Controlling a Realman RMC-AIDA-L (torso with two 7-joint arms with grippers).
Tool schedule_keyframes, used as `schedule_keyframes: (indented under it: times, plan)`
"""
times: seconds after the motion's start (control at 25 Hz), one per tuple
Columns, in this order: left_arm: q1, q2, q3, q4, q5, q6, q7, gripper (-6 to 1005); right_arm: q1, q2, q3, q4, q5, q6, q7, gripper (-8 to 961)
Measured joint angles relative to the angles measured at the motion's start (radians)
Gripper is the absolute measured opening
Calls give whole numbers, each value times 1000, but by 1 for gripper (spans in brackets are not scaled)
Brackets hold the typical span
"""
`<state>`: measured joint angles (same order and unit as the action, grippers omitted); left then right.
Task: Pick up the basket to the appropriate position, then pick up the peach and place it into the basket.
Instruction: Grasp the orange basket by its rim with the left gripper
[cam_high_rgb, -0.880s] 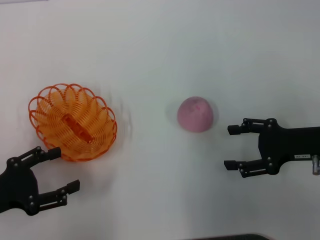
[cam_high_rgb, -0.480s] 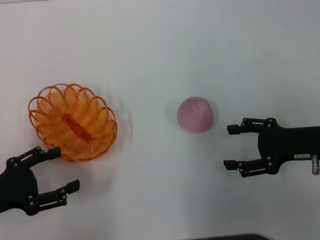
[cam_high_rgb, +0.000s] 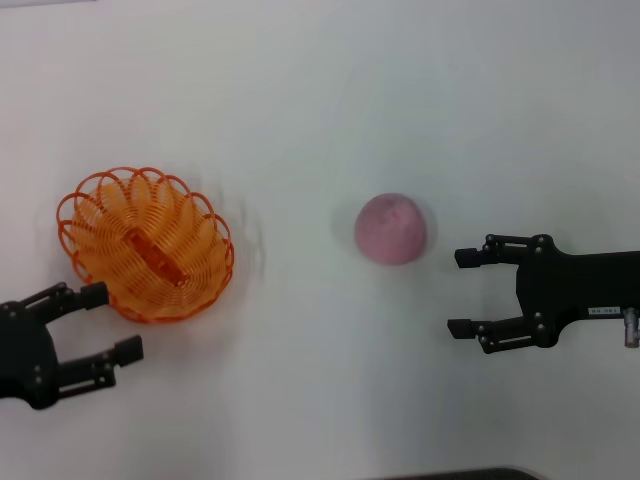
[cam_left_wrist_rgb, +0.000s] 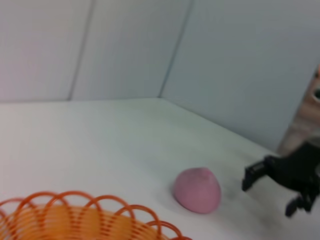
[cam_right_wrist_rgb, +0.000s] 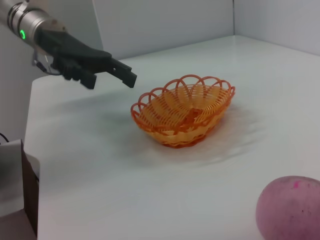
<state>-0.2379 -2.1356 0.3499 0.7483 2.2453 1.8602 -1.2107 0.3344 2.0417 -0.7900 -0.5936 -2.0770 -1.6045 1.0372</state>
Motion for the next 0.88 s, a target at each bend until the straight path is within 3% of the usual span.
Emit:
schedule_keyframes:
  times: [0.36,0.52,0.88]
  plan:
    - [-58,34,-23,6,0,-34,-341,869,6,1,0,0,0,-1,9,897]
    - [-74,47,-66,0,-1,-30,-401,864,6,1,0,0,0,-4,9,896]
    - [-94,49,-71,0,-1,-68,-421,855,8,1,0,-1,0,-1,9,896]
